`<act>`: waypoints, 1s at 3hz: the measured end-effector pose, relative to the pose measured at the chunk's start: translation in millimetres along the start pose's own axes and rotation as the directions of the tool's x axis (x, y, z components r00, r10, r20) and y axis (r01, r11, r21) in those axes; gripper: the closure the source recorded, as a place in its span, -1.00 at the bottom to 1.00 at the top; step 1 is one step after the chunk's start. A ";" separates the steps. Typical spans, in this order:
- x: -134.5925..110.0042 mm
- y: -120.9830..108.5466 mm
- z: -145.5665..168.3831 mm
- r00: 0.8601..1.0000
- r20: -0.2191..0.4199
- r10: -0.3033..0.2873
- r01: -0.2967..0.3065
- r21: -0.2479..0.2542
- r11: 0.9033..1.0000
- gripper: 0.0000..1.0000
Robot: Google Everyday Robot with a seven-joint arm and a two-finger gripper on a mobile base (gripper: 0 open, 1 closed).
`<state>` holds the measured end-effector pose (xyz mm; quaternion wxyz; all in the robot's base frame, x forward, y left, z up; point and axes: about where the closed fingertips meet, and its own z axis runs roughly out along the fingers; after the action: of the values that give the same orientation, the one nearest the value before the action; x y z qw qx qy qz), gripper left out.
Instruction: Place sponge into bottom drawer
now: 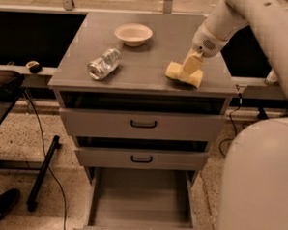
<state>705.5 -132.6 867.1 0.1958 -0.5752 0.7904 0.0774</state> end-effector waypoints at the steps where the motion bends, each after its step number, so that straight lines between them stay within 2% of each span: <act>1: -2.7 31.1 -51.2 0.994 0.104 -0.044 0.036 0.071 0.997 1.00; 2: -2.4 87.7 -128.0 0.974 0.214 -0.076 0.022 0.244 0.970 1.00; 3: -7.7 124.9 -158.0 0.975 0.184 -0.124 0.040 0.404 0.914 1.00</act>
Offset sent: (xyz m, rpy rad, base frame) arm -0.1826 -0.0208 0.0998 0.1680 -0.3510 -0.0539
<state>555.3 -140.1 1001.2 0.3924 -0.5450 0.7402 -0.0340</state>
